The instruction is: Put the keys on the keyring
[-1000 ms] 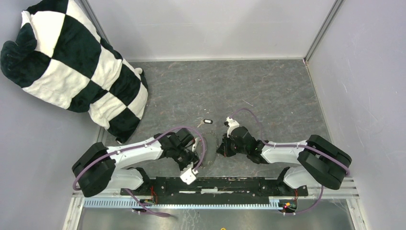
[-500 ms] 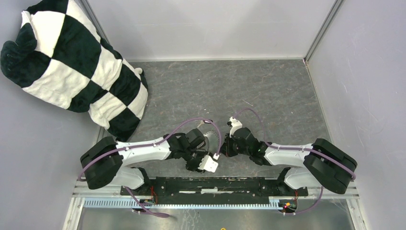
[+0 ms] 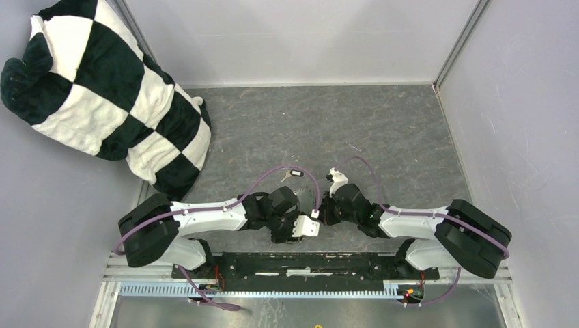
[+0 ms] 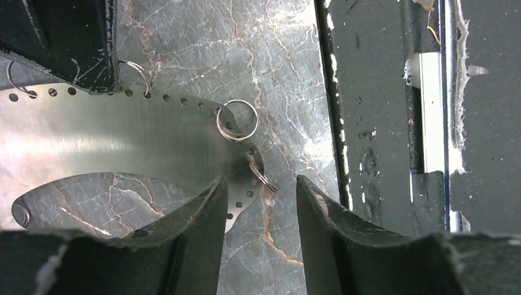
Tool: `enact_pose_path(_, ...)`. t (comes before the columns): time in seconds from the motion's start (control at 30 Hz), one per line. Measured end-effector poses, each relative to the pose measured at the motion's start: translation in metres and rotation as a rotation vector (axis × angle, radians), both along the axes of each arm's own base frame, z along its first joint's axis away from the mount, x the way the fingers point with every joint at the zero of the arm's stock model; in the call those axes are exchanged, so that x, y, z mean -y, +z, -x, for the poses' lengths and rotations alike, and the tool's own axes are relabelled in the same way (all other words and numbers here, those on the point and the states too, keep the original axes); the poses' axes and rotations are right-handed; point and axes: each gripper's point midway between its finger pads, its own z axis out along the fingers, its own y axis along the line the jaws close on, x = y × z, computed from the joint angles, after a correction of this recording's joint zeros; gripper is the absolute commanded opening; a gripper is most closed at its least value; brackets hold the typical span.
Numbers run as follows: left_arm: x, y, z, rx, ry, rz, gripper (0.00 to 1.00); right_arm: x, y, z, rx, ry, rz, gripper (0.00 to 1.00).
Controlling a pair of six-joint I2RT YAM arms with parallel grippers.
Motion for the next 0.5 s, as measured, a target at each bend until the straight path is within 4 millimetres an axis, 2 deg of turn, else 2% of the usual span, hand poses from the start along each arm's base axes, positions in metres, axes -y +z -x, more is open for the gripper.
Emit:
enact_pose_path(0.1,0.0023,-0.0001,0.0016,0.005,0.009,-0.002,0.47,0.001,-0.001,0.0009,-0.003,-0.002,0.0,0.0)
enact_pose_path(0.17,0.0032,-0.0004,0.0018,0.007,0.018,-0.004,0.41,0.0012,-0.0011,0.0012,-0.004,-0.004,-0.003,0.0)
enact_pose_path(0.27,0.0034,-0.0025,0.0003,0.013,0.036,-0.013,0.22,0.0018,-0.0009,0.0012,-0.003,-0.008,-0.006,0.0)
enact_pose_path(0.4,0.0023,-0.0043,-0.0004,0.019,0.057,-0.027,0.04,0.0032,0.0003,-0.0003,0.003,-0.021,-0.008,0.02)
enact_pose_path(0.5,0.0021,-0.0045,-0.0022,0.027,0.073,-0.032,0.02,0.0043,0.0001,-0.0003,0.002,-0.027,-0.008,0.12)
